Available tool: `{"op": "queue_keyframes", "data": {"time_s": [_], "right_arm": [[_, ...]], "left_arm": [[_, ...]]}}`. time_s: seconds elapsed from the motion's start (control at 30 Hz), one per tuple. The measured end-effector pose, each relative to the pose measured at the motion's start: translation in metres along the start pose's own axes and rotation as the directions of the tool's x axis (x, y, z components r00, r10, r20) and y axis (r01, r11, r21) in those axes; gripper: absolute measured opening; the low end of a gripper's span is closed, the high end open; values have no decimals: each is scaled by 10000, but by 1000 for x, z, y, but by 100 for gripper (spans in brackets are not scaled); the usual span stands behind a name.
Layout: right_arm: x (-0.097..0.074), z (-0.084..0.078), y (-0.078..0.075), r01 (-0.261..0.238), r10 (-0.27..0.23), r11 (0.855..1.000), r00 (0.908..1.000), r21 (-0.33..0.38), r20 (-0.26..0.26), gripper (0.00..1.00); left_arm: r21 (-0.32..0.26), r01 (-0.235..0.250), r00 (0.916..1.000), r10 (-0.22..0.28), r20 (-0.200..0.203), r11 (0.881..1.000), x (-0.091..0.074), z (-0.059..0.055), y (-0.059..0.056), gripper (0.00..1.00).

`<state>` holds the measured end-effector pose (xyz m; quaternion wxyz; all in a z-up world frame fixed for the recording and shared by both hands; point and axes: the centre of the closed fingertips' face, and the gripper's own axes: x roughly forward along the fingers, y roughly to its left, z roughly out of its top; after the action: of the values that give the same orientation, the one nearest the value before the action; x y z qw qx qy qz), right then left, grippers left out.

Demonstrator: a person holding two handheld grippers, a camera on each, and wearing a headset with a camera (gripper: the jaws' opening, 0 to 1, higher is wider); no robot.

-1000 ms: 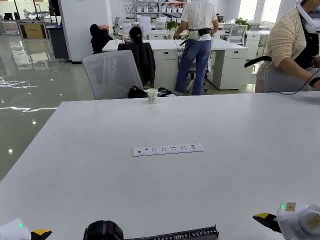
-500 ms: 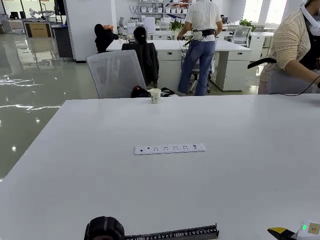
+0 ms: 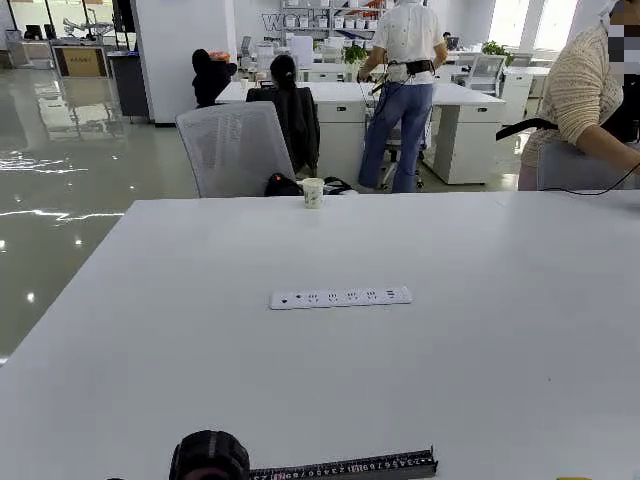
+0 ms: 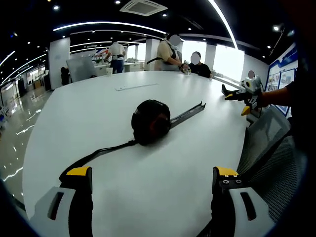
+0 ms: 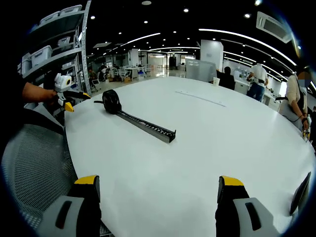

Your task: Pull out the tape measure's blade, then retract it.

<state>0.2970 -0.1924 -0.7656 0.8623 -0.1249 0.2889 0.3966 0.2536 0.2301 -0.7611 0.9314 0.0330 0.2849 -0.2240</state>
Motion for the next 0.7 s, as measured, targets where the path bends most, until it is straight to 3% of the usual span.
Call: {"op": "queue_keyframes", "data": {"time_s": [0.17, 0.37, 0.43, 0.7], "right_arm": [[-1, -6, 0, 125, -123, 9999, 9997, 80, -214, 99], [-1, -7, 3, 34, -31, 9999, 9995, 103, -304, 99], [-1, -6, 2, 37, -34, 10000, 9996, 89, -283, 99], [-3, -8, 1, 50, -48, 10000, 9992, 46, -408, 99]], "left_arm": [[-319, 80, 9999, -76, 114, 9995, -3, 1, 0, 99], [-3, -151, 9997, 151, -178, 9999, -1, 1, 4, 99], [-178, -13, 9999, 11, -125, 9998, -1, 3, 2, 99], [149, -22, 9991, 28, -419, 9999, 5, 6, 0, 99]]}}
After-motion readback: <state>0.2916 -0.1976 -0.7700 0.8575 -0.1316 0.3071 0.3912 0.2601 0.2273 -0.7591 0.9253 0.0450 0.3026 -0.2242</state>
